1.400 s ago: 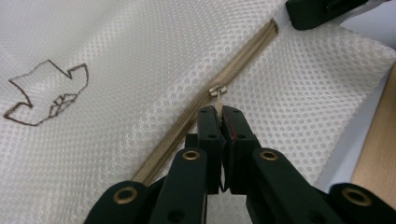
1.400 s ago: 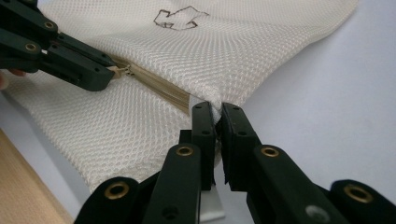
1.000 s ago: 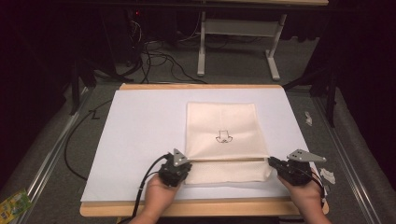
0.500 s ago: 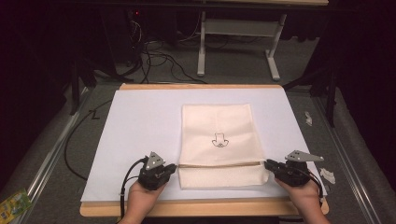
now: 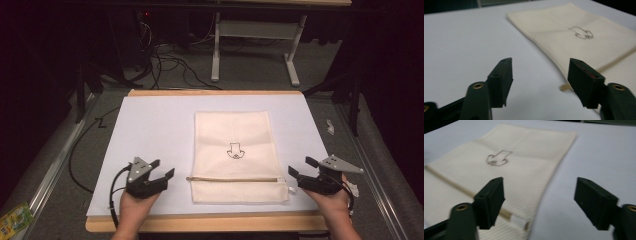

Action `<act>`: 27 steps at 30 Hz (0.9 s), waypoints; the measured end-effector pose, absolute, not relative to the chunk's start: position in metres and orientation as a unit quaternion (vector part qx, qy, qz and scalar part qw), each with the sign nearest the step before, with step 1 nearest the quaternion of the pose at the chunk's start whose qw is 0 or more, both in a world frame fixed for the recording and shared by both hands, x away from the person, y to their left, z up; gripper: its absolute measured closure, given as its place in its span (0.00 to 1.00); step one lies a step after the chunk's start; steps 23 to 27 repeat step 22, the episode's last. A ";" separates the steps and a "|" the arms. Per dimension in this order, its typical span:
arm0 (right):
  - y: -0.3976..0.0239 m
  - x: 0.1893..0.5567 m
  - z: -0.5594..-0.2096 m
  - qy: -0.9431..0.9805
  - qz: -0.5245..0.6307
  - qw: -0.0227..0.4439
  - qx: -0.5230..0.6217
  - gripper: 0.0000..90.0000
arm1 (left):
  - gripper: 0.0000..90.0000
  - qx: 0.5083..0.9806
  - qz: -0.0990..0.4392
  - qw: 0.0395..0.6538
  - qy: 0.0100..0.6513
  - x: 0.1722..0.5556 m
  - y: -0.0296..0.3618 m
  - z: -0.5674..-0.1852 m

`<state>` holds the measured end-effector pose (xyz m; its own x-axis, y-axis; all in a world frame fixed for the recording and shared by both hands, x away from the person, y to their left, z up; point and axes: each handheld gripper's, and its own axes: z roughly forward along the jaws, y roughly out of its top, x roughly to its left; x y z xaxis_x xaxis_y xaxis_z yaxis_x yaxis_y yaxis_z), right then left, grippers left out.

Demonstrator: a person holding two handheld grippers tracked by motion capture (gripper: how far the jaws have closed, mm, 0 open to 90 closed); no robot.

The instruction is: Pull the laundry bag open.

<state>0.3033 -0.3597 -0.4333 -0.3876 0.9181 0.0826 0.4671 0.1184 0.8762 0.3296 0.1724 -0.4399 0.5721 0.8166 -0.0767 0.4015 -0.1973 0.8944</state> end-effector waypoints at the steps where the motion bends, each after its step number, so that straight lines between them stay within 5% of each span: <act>1: -0.365 0.303 -0.432 0.698 0.444 0.262 0.497 0.17 | 0.33 0.737 0.231 0.482 0.414 0.330 0.181 -0.438; 8: -0.391 0.304 -0.433 0.685 0.435 0.293 0.506 0.14 | 0.16 0.705 0.292 0.464 0.451 0.333 0.226 -0.432; 27: -0.394 0.306 -0.435 0.687 0.436 0.292 0.503 0.12 | 0.00 0.749 0.241 0.414 0.458 0.340 0.216 -0.444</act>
